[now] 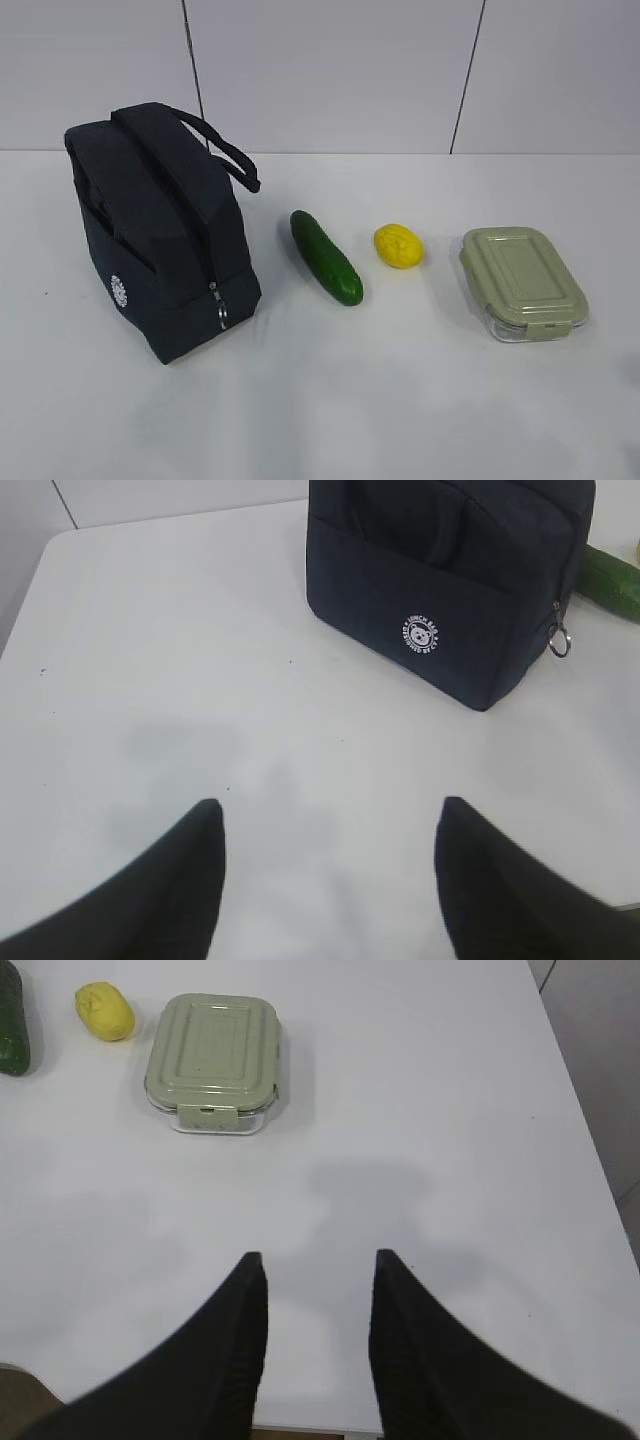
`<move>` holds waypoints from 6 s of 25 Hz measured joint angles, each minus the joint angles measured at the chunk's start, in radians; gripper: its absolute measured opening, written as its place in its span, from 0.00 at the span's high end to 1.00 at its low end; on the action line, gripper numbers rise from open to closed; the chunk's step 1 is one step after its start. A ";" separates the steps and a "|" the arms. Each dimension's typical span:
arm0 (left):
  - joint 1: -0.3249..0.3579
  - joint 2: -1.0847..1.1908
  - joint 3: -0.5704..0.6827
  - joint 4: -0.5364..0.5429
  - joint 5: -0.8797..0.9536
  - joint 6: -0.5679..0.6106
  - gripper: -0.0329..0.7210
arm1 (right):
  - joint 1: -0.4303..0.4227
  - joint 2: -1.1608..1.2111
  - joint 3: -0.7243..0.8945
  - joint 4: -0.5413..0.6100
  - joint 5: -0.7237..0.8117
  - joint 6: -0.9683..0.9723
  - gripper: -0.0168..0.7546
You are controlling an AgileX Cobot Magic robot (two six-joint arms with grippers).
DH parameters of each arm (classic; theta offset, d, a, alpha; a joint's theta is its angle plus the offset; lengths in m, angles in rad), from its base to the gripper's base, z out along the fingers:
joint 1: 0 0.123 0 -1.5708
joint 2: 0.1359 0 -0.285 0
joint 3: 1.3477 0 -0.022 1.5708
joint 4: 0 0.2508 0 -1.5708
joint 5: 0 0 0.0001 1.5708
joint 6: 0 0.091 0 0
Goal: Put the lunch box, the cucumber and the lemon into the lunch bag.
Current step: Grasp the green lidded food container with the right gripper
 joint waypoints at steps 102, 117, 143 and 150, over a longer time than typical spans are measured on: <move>0.000 0.000 0.000 0.000 0.000 0.000 0.34 | -0.376 1.786 -0.720 0.907 -0.083 -0.820 0.32; 0.000 0.000 0.000 0.000 0.000 0.000 0.34 | -0.535 2.175 -0.891 1.139 0.032 -1.009 0.32; 0.000 0.000 0.000 0.000 0.000 0.000 0.34 | -0.465 2.219 -0.892 1.128 0.032 -1.013 0.24; 0.000 0.000 0.000 0.000 0.000 0.000 0.34 | -0.463 2.244 -0.892 1.140 0.032 -1.032 0.24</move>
